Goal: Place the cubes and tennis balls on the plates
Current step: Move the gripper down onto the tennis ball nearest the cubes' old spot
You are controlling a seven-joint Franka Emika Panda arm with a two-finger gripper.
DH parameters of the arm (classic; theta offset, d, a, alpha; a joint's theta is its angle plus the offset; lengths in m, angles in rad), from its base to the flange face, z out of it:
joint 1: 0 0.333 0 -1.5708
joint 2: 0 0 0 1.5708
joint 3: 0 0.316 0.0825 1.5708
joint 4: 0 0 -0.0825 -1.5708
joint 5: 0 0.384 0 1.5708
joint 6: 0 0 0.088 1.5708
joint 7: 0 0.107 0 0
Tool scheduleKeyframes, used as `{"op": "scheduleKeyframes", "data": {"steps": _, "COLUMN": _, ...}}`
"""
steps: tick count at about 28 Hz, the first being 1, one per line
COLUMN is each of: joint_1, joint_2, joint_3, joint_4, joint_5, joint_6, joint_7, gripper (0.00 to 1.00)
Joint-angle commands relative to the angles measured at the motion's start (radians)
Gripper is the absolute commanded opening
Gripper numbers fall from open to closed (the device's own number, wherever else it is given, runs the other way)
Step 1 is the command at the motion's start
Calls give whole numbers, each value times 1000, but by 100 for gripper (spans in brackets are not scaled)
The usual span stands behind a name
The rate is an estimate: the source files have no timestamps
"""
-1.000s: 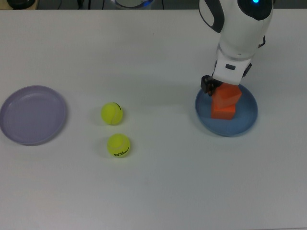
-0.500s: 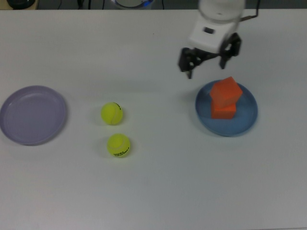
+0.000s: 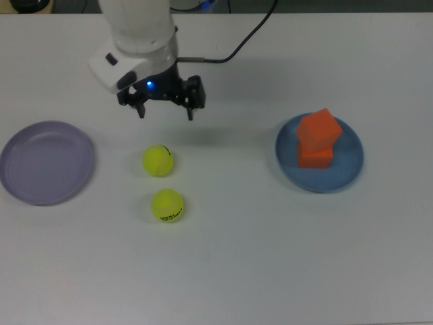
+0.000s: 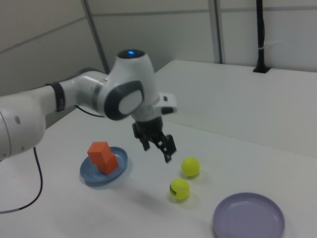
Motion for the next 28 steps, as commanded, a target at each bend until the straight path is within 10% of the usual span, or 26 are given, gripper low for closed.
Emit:
{"op": "scheduleKeyframes", "data": {"steps": 1, "joint_1": 14, "joint_2": 49, "joint_3": -37, "joint_4": -14, "joint_5": 23, "joint_6": 34, "joint_7": -7, "gripper": 100}}
{"op": "scheduleKeyframes", "data": {"steps": 28, "joint_1": -17, "joint_2": 169, "joint_3": -46, "joint_4": -71, "joint_5": 67, "joint_6": 160, "joint_7": -102, "gripper": 100}}
